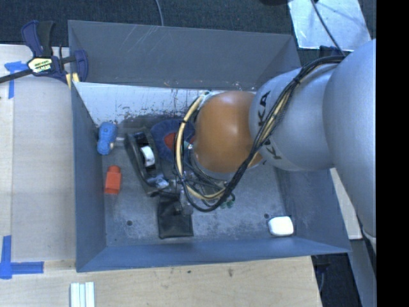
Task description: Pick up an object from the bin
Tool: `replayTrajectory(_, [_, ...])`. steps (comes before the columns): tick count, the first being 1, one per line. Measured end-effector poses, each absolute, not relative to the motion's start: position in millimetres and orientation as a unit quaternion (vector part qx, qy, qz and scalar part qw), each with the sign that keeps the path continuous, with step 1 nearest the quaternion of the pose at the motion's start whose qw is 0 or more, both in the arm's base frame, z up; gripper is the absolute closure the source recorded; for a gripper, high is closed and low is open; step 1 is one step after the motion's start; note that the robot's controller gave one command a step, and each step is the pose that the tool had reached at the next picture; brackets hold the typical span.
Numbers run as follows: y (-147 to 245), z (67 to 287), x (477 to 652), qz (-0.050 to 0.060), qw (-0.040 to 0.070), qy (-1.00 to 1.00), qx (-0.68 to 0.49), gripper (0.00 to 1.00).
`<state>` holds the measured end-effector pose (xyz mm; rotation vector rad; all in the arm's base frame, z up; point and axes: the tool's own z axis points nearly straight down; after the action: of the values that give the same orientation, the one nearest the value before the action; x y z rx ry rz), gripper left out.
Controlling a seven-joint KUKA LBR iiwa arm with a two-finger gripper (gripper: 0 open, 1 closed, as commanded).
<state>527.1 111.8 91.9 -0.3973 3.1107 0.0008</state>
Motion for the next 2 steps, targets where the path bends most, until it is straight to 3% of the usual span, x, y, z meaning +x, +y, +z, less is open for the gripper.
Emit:
replayTrajectory(1, [111.9,107.3,528.3,0.000,0.003,0.992,-0.126,1.00])
replayTrajectory(2, [111.7,109.3,529.3,0.001,0.003,0.992,-0.124,1.00])
